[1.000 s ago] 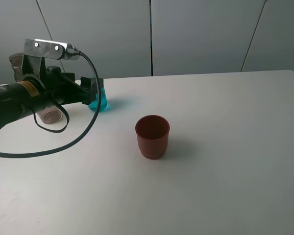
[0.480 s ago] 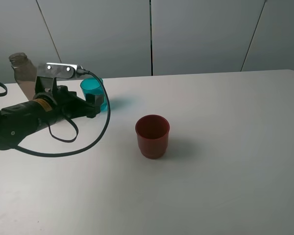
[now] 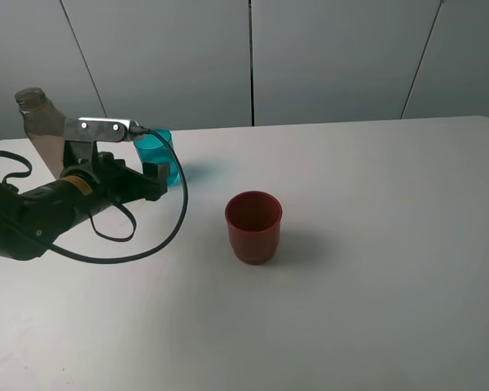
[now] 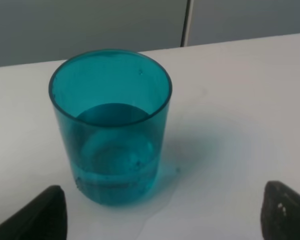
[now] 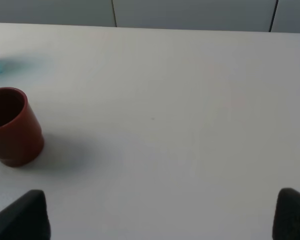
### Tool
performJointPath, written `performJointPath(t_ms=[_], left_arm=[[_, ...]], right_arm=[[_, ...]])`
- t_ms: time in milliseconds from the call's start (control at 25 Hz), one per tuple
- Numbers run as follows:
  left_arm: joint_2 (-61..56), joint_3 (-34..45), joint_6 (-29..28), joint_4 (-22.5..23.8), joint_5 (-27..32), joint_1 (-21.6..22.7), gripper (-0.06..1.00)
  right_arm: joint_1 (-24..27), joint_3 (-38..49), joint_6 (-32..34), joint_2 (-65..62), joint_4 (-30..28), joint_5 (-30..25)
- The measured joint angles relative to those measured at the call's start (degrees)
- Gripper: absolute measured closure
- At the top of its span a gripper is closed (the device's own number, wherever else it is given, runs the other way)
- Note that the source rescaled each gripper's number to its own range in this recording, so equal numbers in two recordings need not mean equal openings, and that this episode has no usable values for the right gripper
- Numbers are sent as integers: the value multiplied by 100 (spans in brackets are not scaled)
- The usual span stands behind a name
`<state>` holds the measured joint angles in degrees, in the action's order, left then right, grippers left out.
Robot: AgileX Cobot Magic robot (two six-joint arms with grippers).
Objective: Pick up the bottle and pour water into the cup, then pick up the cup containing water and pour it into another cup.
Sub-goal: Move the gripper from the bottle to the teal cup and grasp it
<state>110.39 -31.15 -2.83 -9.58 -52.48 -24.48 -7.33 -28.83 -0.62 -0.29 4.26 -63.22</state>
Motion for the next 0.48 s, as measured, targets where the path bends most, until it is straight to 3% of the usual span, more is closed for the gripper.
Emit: performJointPath(t_ms=[200, 480], left_arm=[[285, 0, 0, 58, -346, 0, -3], [627, -333, 58, 78, -380, 0, -3]], right_arm=[[0, 0, 0, 0, 0, 0], [0, 0, 0, 0, 0, 0]])
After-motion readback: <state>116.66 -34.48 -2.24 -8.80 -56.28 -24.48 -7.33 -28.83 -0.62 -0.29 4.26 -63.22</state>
